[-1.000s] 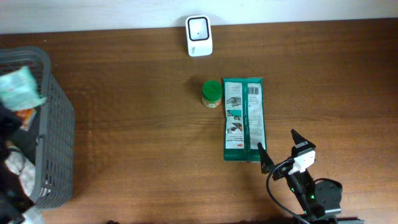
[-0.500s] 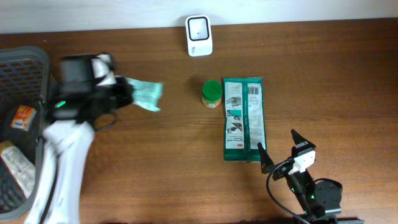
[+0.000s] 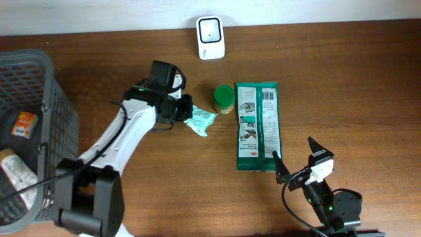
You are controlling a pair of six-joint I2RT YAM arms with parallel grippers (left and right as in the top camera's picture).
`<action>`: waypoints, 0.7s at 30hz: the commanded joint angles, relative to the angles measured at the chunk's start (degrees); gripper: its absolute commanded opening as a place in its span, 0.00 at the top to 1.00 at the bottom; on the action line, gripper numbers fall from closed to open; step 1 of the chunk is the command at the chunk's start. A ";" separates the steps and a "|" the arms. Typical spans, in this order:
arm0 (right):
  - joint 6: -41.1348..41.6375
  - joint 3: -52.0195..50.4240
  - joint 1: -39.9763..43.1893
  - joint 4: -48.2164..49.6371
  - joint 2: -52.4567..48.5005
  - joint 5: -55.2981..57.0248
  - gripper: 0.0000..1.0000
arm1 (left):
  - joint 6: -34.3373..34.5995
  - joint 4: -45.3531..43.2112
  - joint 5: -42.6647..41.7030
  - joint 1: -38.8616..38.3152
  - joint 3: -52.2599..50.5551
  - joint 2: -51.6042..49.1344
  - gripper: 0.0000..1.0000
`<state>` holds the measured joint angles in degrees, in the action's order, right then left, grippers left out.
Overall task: Scan the item barcode
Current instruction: 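Place the mint-green pouch on the table left of the jar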
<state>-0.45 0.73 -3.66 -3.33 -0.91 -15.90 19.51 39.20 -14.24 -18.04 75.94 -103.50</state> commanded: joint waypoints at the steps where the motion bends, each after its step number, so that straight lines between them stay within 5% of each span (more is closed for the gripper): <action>1: -0.20 0.04 0.31 -0.79 0.39 0.04 0.02 | 0.85 -1.79 0.57 -2.75 0.04 -2.47 1.00; 5: -0.20 0.04 0.31 -0.79 0.39 0.04 0.01 | 1.46 -2.54 0.61 -4.09 0.04 -2.89 0.97; 9: -0.20 0.04 0.31 -0.79 0.39 0.04 0.02 | 1.46 -2.29 0.57 -4.09 0.04 -2.89 0.59; 11: -0.20 0.04 0.31 -0.79 0.39 0.04 0.02 | 1.44 -2.32 0.61 -4.02 0.04 -2.89 0.51; 21: -0.20 0.04 0.31 -0.79 0.39 0.04 0.02 | -3.91 7.13 9.27 -0.07 9.01 3.06 0.48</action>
<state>-0.45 0.73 -3.66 -3.33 -0.91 -15.90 19.33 43.22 -10.76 -20.38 78.35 -105.97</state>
